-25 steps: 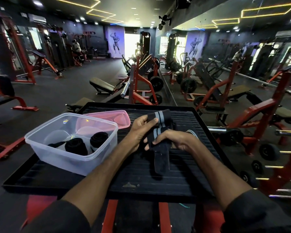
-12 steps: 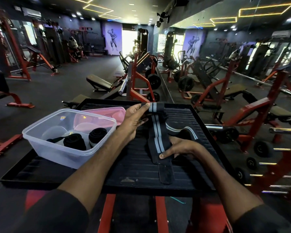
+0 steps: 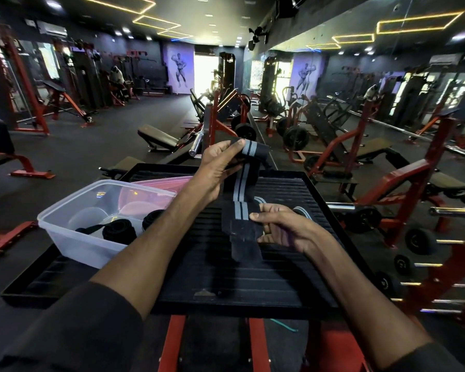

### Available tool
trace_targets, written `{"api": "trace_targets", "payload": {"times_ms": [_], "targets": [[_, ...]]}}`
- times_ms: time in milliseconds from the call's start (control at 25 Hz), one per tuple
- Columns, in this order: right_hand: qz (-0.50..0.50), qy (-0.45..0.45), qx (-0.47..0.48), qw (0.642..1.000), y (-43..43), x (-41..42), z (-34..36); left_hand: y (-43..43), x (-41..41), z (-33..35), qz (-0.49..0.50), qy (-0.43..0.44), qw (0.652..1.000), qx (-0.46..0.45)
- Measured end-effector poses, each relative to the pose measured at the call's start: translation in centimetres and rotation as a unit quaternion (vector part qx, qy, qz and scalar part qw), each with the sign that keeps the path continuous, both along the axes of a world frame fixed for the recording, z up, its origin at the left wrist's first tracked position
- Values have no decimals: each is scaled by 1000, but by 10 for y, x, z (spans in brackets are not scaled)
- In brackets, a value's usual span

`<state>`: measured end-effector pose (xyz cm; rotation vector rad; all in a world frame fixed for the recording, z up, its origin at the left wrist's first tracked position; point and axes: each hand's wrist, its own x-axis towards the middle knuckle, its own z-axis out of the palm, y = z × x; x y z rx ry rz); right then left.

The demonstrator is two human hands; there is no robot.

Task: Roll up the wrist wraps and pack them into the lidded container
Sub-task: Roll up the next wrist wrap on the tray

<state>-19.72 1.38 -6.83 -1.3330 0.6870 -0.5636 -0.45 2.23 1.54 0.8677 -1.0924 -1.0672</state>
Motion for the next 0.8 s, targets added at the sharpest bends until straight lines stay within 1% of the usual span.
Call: {"api": "trace_targets", "payload": {"times_ms": [40,80,120,160,200,240,280,320,360,400,480,520,560,640,680,720,760,800], "targets": [[42,25,-15,999,4,-7,5,0,3,-2,-3,7,1000,5],[101,74,-34,992,7,-17,6,1,4,-8,-8,14,1000,15],[152,142,-54,977,5,-26,2,5,5,-20,-11,19,999,31],[171,217,-86,957,2,-34,-1,10,4,-37,-12,21,998,54],[137,267,-123,946,-3,-38,-4,17,1,-55,-15,21,997,78],[63,275,-151,947,-8,-40,-7,24,-3,-72,-14,21,994,102],[-35,238,-165,957,-12,-38,-8,31,-9,-86,-4,26,992,125],[-129,173,-167,962,-15,-33,-6,34,-14,-95,14,31,989,142],[-188,113,-175,960,-16,-27,-2,36,-16,-98,31,37,987,150],[-213,82,-193,954,-20,-21,2,36,-18,-97,40,38,987,154],[-190,96,-239,947,-26,-7,9,31,-17,-92,39,26,989,139],[-172,130,-262,941,-28,2,11,29,-16,-88,32,16,991,126],[-159,178,-299,924,-28,11,13,28,-15,-86,24,10,993,116],[-155,268,-396,864,-29,26,14,26,-13,-85,14,21,994,110],[-163,282,-438,838,-29,31,15,25,-11,-85,10,32,994,108],[-176,275,-467,822,-31,35,16,24,-9,-86,10,35,994,105],[-191,252,-481,818,-32,35,18,24,-6,-87,12,30,995,95],[-198,221,-487,821,-36,34,19,22,-2,-90,18,15,997,76]]}}
